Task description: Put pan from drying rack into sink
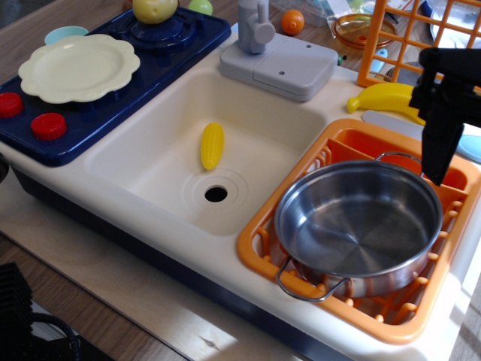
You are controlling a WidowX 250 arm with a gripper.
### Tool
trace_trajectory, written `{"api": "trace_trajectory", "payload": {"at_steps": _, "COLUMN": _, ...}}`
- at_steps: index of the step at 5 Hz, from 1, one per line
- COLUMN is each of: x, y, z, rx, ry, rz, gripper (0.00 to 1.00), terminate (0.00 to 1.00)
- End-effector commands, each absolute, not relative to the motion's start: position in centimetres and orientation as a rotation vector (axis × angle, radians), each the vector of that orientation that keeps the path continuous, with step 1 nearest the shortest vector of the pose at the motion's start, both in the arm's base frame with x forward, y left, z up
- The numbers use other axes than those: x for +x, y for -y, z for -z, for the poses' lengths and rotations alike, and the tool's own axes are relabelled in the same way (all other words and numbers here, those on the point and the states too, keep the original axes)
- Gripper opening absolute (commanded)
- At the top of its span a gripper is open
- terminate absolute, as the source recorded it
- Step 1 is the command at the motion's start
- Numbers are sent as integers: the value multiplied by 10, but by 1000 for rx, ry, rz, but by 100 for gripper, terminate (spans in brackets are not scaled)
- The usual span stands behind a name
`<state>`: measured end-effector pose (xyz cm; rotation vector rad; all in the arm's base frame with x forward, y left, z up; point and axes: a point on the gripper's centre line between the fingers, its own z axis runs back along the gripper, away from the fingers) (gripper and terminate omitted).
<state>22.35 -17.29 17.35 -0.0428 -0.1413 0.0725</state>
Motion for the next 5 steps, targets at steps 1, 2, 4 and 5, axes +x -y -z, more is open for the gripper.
{"api": "trace_trajectory", "payload": {"at_steps": 1, "x": 223, "y": 173, "z": -174, "rx": -43, "ry": 141, "rz": -73, "gripper": 100, "terminate": 0}}
{"api": "trace_trajectory", "payload": {"at_steps": 2, "x": 224, "y": 169, "z": -163, "rx": -31, "ry": 162, "rz": -74, "gripper": 100, "terminate": 0}}
{"api": "trace_trajectory", "payload": {"at_steps": 4, "x": 226, "y": 158, "z": -142, "rx": -102, "ry": 154, "rz": -96, "gripper": 100, "terminate": 0}}
{"api": "trace_trajectory", "payload": {"at_steps": 5, "x": 219, "y": 156, "z": -135, "rx": -102, "ry": 169, "rz": -111, "gripper": 100, "terminate": 0}}
